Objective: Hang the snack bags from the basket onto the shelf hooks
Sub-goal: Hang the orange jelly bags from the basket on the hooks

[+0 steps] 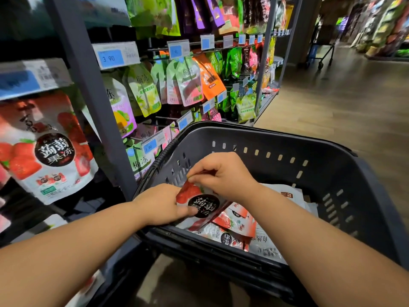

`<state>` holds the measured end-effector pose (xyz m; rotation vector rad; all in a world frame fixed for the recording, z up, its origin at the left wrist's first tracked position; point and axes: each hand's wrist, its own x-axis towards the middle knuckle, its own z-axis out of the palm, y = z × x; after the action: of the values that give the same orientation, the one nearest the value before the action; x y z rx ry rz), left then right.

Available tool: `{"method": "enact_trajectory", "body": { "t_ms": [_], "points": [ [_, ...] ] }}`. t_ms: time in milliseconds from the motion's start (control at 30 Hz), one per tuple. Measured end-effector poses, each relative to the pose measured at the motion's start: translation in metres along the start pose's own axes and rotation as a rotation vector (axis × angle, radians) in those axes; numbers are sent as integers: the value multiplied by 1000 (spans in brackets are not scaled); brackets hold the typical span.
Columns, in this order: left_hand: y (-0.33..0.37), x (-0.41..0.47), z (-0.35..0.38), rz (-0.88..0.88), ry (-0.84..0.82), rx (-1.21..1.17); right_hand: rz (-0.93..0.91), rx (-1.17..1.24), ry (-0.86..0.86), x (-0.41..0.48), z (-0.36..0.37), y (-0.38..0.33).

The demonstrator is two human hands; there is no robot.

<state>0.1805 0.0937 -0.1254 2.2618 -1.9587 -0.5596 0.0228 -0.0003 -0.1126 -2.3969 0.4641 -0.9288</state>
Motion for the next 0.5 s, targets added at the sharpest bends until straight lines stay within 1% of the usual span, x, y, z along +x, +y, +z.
{"method": "enact_trajectory", "body": {
  "t_ms": [67,100,167,200,233,300,367,433,500],
  "points": [
    [-1,-1,1,-29,34,-4,65,89,102,-1,2,3],
    [-1,-2,1,-44,63,-19,126,165,184,-1,1,7],
    [-3,-2,2,-70,129,-50,320,287,343,-3,-3,25],
    [-4,-2,3,-88,166,-68,430,233,367,-7,-7,40],
    [-5,-2,3,-107,208,-92,537,107,331,-13,-10,57],
    [-6,-3,4,-144,281,-146,703,-101,158,-32,-15,89],
    [-4,-5,4,-182,340,-201,821,-152,-5,-54,-14,107],
    [-2,-8,6,-211,367,-247,896,-190,-159,-73,-8,115],
    [-1,-10,8,-219,361,-277,892,-274,-336,-84,2,120]
  ]
}}
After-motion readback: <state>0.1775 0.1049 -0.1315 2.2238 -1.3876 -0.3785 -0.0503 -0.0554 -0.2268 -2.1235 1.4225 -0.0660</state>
